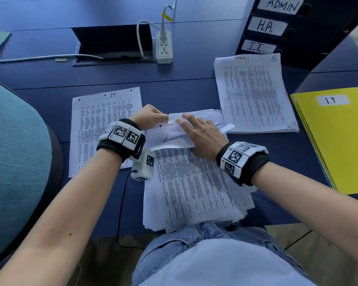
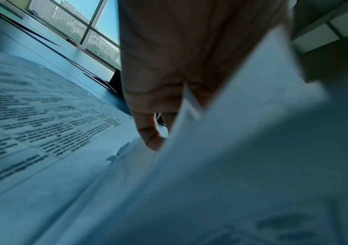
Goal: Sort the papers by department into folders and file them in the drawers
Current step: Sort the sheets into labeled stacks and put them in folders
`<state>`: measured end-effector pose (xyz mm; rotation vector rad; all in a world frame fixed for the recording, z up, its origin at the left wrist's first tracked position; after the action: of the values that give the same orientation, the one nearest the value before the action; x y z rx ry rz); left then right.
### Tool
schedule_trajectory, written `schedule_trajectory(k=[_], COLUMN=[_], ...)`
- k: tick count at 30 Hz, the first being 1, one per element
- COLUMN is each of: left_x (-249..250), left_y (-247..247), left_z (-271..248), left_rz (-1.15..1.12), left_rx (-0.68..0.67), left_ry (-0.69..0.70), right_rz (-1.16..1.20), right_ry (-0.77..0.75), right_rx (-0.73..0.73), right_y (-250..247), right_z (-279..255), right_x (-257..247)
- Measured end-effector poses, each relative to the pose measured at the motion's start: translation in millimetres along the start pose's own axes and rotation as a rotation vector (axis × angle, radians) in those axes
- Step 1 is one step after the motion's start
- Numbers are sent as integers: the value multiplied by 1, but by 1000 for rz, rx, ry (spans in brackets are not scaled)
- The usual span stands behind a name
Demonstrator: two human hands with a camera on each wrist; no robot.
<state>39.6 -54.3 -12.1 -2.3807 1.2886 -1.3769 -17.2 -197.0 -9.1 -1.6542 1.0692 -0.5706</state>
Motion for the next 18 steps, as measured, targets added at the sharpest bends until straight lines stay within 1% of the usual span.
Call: schedule_trajectory(k=[2, 4, 6, 8, 10, 12, 13, 15, 16, 18], left_x=[-2, -6, -9, -11, -16, -22, -23, -22, -20, -14], left_y=[-2, -2, -2, -2, -3, -5, -5, -2, 0, 3], left_z=[-2, -4, -4, -5, -4, -5, -7, -11, -13, -12], left_rz=[-20, -44, -45, -26, -47, -104, -130, -162, -173, -194], left_rx=[-26, -52, -30, 21, 40, 18, -1, -48, -73, -111], left_ry=[7, 15, 24, 47, 65, 81, 77, 64, 65, 97], right_rz=[-28, -91, -153, -148, -51, 91, 172, 271, 252, 120], right_ry=[-30, -58, -91, -167, -233, -223, -192, -81, -8, 127], right_rx=[71, 218, 362, 409, 385, 348, 323, 290, 262, 208], right_y=[-1, -3, -5, -3, 1, 5, 5, 3, -1, -5], right_z=[-2, -5, -10, -15, -20, -21, -20, -16, -15, -11], right_x=[-4, -6, -10, -18, -25, -29, -27, -24, -22, -15])
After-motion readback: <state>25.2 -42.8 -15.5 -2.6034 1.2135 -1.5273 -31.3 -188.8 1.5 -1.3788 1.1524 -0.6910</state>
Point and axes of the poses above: each hand's wrist, its own z-axis towards the middle knuckle, its own y-axis out of the palm, x = y × z, the point moved 5 cm from there along z, towards the middle knuckle, and after that the axes turned 10 degrees about -x, right-handed, at the moved point
